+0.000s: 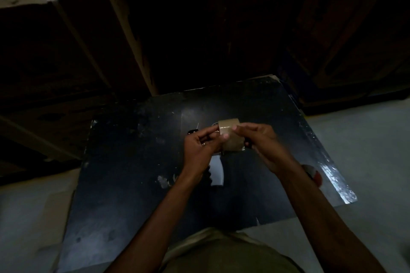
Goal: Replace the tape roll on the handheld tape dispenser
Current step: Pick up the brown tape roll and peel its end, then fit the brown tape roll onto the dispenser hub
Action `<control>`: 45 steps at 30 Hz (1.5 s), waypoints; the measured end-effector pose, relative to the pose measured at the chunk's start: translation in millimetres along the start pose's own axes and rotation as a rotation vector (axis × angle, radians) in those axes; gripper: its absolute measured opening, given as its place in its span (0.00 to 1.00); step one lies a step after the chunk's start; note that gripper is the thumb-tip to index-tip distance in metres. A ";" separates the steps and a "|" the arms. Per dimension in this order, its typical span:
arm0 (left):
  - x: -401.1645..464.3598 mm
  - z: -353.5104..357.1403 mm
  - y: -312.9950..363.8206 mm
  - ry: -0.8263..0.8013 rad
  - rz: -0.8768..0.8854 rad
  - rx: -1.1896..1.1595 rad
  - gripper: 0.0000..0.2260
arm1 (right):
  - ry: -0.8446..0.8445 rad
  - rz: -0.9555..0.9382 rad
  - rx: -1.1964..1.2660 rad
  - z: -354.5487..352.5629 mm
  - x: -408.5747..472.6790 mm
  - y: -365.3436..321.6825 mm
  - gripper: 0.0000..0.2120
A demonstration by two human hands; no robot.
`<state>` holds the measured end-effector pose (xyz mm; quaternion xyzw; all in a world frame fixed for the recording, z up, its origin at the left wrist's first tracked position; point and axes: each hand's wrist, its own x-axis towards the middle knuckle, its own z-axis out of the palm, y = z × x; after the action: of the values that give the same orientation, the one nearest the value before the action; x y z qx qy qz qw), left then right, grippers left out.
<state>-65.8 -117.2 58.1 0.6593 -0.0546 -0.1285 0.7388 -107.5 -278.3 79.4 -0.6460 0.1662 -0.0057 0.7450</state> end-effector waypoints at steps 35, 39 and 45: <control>9.0 -19.0 -7.3 -0.204 0.077 0.260 0.03 | -0.004 -0.184 -0.413 5.9 7.4 32.2 0.43; 17.1 -25.0 -4.1 -0.254 0.084 0.339 0.05 | -0.185 -0.212 -0.510 -5.8 13.3 27.5 0.15; 30.6 -27.9 -12.0 -0.138 0.132 0.423 0.04 | 0.049 -0.318 -0.812 -7.1 30.4 40.1 0.31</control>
<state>-30.8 -99.6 40.1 0.7839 -0.1739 -0.1103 0.5857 -88.9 -285.3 32.6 -0.9037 0.0711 -0.0701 0.4163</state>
